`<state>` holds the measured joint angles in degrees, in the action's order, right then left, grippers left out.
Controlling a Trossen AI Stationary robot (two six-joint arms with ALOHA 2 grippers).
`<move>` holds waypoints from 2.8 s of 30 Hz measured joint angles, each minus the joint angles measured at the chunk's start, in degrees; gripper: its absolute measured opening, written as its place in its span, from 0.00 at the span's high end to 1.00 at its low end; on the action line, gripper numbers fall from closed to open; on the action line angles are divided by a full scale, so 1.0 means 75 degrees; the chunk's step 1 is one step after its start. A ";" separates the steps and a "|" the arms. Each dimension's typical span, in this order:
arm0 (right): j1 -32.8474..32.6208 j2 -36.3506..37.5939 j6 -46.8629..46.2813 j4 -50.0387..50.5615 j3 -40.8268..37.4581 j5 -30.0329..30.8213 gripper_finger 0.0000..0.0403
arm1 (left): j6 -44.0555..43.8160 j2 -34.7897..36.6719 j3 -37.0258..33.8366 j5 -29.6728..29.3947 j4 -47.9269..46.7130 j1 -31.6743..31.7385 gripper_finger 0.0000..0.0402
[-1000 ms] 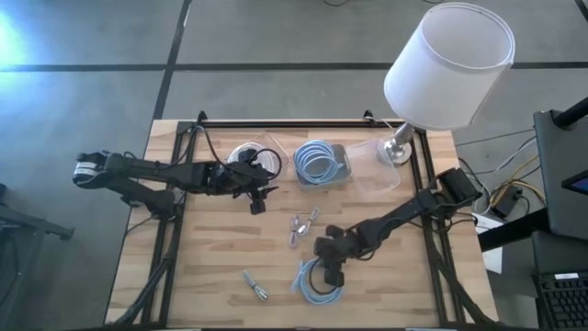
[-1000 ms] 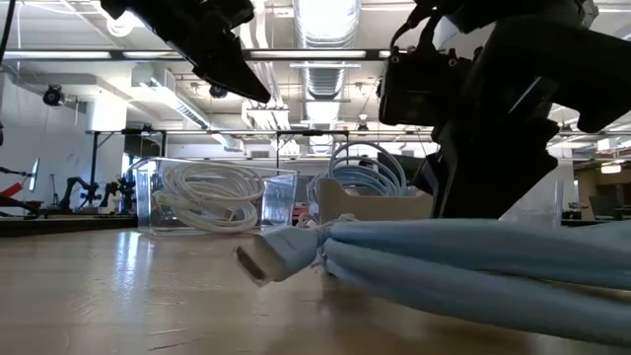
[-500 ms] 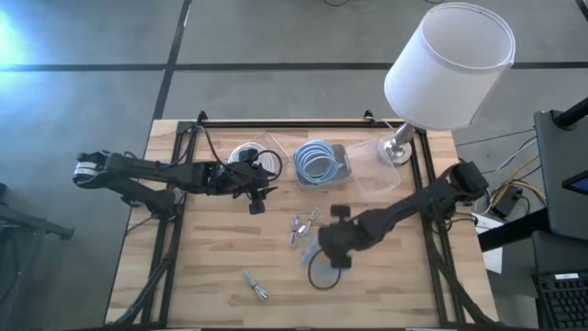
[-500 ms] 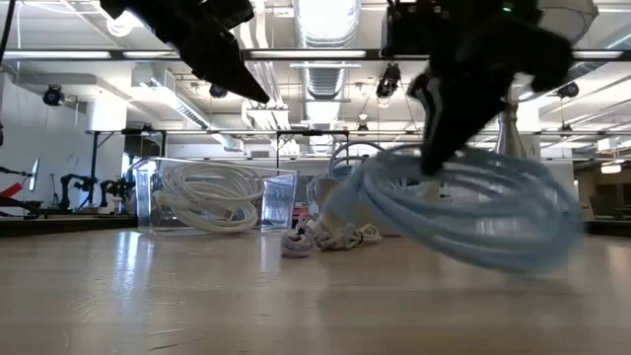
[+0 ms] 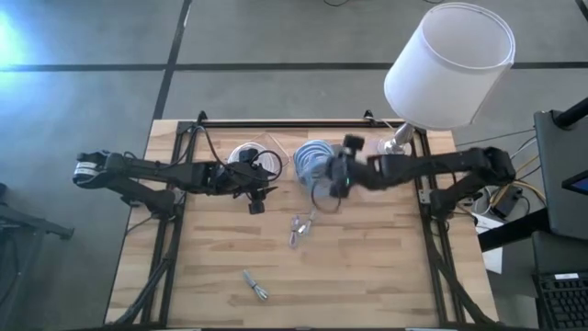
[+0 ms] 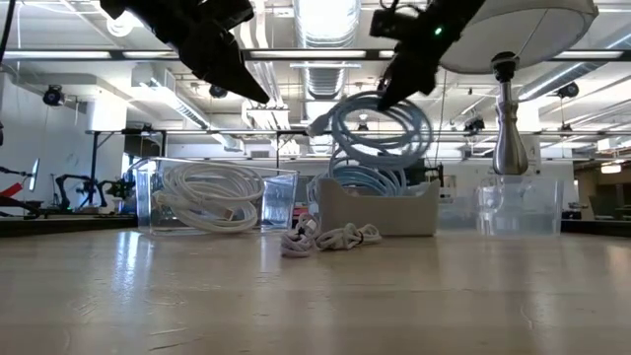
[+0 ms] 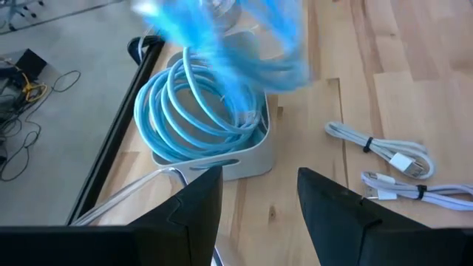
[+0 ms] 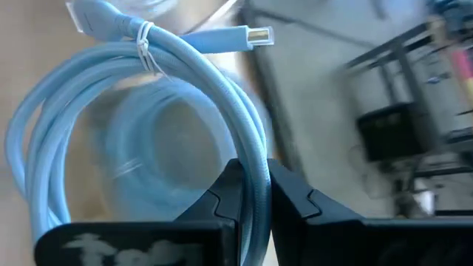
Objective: Pick & Place USB Port
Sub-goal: Put the blue HDMI cable into the gray bin, then put the top white charger cable into the right transparent bin
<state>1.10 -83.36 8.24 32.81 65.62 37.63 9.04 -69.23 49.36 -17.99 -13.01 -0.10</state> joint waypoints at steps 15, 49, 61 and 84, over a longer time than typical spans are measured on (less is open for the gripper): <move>0.2076 -0.0837 0.0954 -0.2326 -0.1335 -0.1251 0.92 | -0.0003 0.0000 -0.0002 -0.0008 -0.0010 0.0003 0.55; 0.2056 -0.0404 0.0747 -0.1578 -0.1037 -0.1417 0.56 | -0.0161 0.0000 -0.0006 -0.0008 -0.0213 0.0003 0.55; 0.0222 0.0227 -0.0325 -0.1618 -0.1030 -0.2899 0.56 | -0.0157 0.0000 -0.0006 0.0003 -0.0221 0.0003 0.55; -0.0947 -0.3500 0.0438 -0.2368 -0.0187 -0.4470 0.56 | -0.0198 0.0000 -0.0006 0.0054 -0.0878 0.0003 0.55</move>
<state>-6.00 -109.60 11.53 15.05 64.22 4.10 7.55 -69.23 49.32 -17.58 -19.59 -0.08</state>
